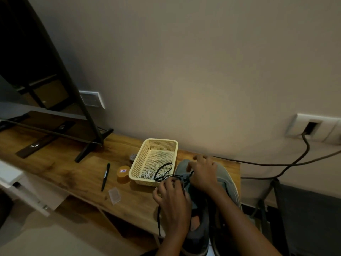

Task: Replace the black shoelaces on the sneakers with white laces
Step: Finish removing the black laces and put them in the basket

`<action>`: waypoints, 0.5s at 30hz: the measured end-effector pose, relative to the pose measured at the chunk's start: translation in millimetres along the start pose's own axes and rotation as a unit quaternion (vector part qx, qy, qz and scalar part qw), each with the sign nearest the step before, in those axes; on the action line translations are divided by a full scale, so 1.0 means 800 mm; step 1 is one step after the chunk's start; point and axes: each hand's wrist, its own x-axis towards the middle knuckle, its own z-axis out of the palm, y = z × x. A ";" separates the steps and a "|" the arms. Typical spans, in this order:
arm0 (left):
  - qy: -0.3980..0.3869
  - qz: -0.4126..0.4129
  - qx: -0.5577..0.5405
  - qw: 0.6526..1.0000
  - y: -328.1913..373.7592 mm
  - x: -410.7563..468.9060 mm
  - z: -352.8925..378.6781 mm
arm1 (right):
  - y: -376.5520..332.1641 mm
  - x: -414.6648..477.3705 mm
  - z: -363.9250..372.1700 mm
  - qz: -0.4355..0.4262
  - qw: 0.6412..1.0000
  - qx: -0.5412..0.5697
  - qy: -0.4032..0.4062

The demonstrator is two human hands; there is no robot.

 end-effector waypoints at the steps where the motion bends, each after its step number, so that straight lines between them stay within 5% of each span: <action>1: 0.000 -0.004 0.002 1.000 0.000 0.001 0.001 | -0.003 -0.002 0.001 -0.027 0.999 -0.013 -0.022; 9: 0.025 -0.007 0.006 1.000 0.000 0.000 0.008 | -0.006 -0.005 0.012 -0.068 0.993 -0.092 0.016; 15: 0.032 -0.012 -0.003 0.999 0.001 0.000 0.008 | 0.004 -0.004 0.001 0.078 0.984 -0.067 0.146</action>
